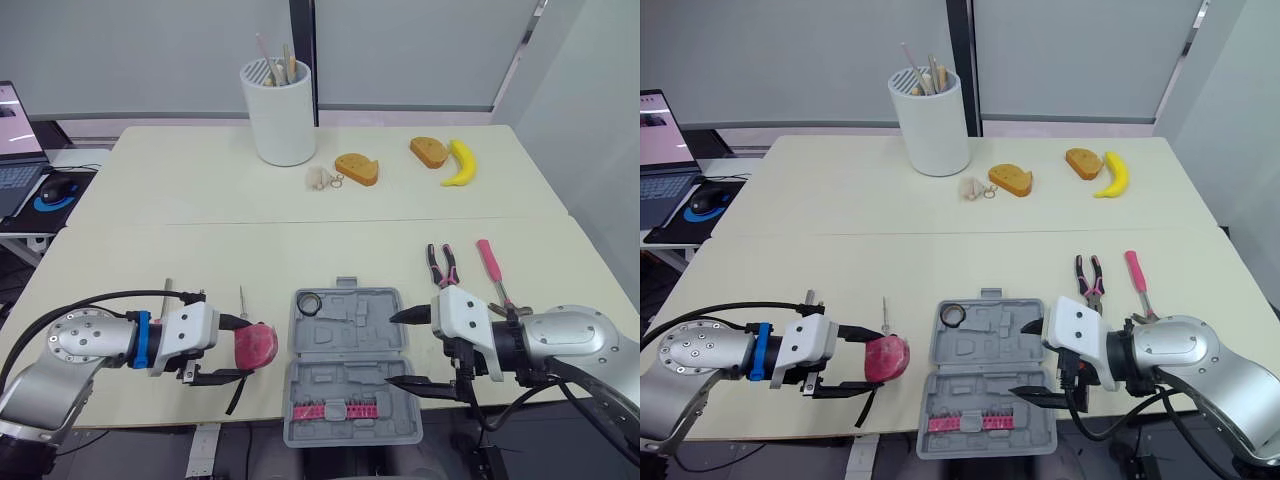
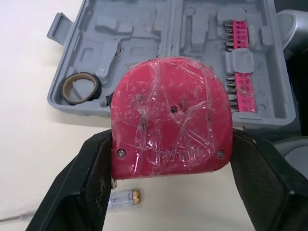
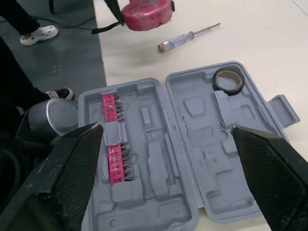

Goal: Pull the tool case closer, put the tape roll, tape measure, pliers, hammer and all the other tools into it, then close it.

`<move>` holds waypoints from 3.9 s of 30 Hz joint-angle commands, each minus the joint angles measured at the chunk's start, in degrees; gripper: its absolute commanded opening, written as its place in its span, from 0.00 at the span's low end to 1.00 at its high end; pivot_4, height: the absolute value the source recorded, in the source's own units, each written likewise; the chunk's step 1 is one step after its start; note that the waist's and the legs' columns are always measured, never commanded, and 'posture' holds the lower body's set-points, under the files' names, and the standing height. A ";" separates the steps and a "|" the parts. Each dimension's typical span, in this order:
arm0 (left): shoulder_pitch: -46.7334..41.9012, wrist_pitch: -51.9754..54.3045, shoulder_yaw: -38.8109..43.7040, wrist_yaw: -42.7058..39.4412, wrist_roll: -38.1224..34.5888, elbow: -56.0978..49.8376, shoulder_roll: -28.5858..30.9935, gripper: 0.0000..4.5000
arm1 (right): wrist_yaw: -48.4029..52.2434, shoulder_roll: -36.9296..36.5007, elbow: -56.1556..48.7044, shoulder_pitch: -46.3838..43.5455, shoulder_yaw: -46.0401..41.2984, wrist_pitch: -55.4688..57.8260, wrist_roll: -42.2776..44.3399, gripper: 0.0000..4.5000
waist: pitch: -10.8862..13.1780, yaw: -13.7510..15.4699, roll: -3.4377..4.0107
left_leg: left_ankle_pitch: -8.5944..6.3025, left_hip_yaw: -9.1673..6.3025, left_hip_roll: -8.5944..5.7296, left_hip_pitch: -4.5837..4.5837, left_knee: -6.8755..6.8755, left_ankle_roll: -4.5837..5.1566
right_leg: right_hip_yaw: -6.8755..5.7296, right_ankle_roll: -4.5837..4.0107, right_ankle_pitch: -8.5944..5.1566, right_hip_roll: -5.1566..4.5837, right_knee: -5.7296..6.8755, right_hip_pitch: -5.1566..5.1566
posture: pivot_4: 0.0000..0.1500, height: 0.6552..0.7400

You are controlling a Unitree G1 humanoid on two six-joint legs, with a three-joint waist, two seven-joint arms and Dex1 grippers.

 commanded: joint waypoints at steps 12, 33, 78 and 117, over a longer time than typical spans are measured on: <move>-8.74 -1.21 -8.43 3.34 5.39 -1.63 -7.65 0.70 | -35.03 38.62 16.71 -9.83 -6.47 37.33 26.24 1.00 | -0.02 -0.14 -0.02 | 0.05 0.01 0.01 0.16 -0.04 0.05 | 0.17 0.01 0.01 0.12 0.14 0.05 | 1.00 0.89; -14.27 2.28 -11.11 4.66 5.52 -4.89 -10.76 0.70 | -52.45 50.51 31.15 -14.44 -9.22 38.66 34.54 0.53 | -0.03 -0.28 -0.02 | 0.06 -0.03 -0.01 -0.02 -0.04 0.07 | 0.19 0.02 0.02 0.20 0.15 -0.10 | 1.00 0.89; -8.05 5.91 -9.60 -2.72 -8.18 -15.04 -9.47 1.00 | -52.59 -10.26 27.08 18.70 -11.10 10.78 63.15 0.17 | 0.00 0.20 0.18 | 0.05 0.14 0.95 -0.06 -0.01 0.06 | 0.42 0.32 0.18 1.53 -0.83 0.15 | 1.00 0.89; -7.26 3.12 -11.50 -1.62 -5.73 -12.76 -11.86 1.00 | -34.52 -15.88 17.27 26.21 -19.17 11.13 36.71 1.00 | -0.14 1.23 0.42 | 0.05 0.25 0.99 -0.06 -0.03 0.06 | 0.51 0.03 0.34 1.58 -0.81 0.06 | 1.00 0.89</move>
